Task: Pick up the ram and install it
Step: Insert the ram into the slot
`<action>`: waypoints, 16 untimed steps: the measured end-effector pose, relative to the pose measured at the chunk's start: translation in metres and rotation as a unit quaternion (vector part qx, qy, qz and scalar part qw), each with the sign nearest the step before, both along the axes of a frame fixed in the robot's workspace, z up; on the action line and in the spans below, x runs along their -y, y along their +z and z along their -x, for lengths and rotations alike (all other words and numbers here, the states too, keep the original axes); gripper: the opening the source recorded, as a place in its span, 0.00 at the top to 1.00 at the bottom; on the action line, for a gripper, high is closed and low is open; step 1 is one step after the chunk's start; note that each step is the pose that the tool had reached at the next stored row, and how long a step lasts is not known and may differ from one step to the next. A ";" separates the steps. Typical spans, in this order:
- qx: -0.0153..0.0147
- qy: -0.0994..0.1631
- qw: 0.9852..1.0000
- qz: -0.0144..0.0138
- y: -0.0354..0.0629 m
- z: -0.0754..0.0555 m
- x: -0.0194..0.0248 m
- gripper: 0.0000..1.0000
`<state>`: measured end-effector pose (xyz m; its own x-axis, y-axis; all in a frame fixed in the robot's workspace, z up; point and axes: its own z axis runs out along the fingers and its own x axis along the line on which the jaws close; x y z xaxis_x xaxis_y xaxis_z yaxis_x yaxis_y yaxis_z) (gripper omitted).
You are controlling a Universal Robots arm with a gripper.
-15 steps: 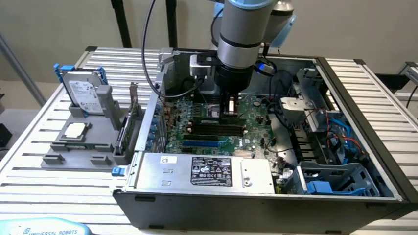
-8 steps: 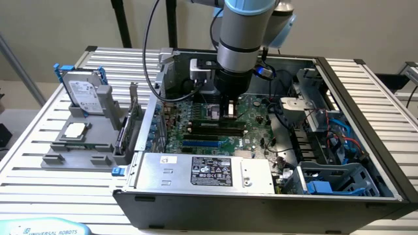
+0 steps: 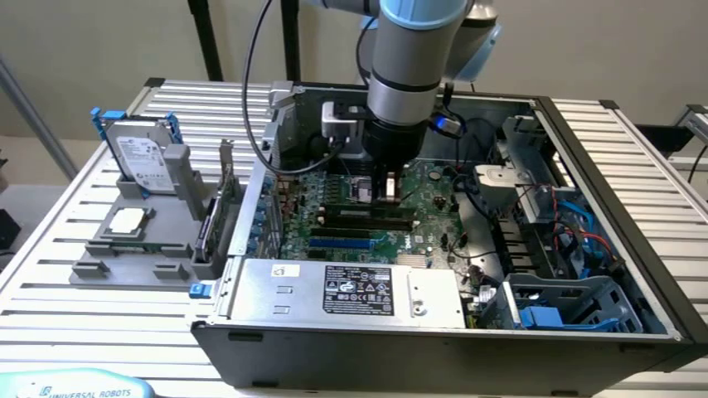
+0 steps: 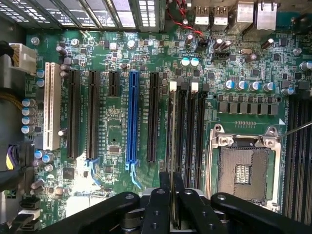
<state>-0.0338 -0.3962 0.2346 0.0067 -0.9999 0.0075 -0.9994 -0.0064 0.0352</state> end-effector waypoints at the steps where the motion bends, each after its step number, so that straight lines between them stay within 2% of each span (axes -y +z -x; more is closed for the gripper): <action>1: 0.000 -0.001 1.000 0.000 -0.0007 0.000 0.0000 0.87; 6: -0.002 -0.005 1.000 0.000 -0.0029 0.000 0.0000 0.87; 16: -0.002 -0.006 1.000 0.000 -0.0055 0.000 0.0000 0.87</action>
<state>-0.0337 -0.3962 0.2291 -0.0043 -1.0000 0.0077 -0.9992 0.0046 0.0401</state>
